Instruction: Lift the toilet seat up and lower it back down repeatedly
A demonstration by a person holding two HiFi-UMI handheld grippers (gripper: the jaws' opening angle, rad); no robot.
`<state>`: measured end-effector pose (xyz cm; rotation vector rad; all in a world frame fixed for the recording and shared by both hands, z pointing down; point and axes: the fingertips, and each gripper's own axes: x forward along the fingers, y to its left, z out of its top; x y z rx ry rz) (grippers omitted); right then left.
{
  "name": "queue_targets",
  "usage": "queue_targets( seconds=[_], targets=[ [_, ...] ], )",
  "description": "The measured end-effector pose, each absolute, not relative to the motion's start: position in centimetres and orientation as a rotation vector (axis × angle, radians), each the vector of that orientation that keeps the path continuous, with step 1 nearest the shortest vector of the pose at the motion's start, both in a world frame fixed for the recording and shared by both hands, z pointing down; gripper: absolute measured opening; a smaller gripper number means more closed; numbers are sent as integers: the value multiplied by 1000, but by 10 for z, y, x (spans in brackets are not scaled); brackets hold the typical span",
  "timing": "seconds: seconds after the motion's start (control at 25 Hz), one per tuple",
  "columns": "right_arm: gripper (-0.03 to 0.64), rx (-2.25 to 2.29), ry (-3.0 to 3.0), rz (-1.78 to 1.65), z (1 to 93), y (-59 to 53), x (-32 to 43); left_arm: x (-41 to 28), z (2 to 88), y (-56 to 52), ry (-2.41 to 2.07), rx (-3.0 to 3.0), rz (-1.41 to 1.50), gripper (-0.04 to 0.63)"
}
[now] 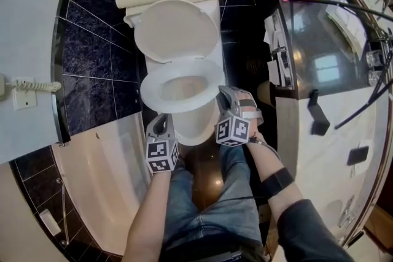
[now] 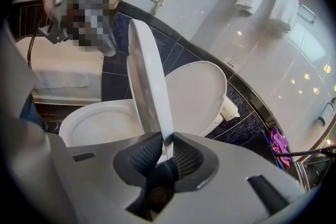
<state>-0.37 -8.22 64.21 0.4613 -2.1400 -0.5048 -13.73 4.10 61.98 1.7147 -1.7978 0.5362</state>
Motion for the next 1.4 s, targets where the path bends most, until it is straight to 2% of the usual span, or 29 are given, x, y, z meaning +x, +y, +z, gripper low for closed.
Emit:
queue_targets(
  seconds=[0.4,0.56,0.72,1.4],
  targets=[
    [83,450,-2071,-477,672,-32,22,-121,642,68,-1773,1714,510,0],
    [17,466,-2067,-481,674,-12,36,-117,651,77,-1763,1727,517,0],
    [17,525,-2055,-420,684,0,55,-110,669,95,-1740,1703,520,0],
    [17,729,-2005,-197,774,3,100,-60,824,188,-1592,1709,682,0]
  ],
)
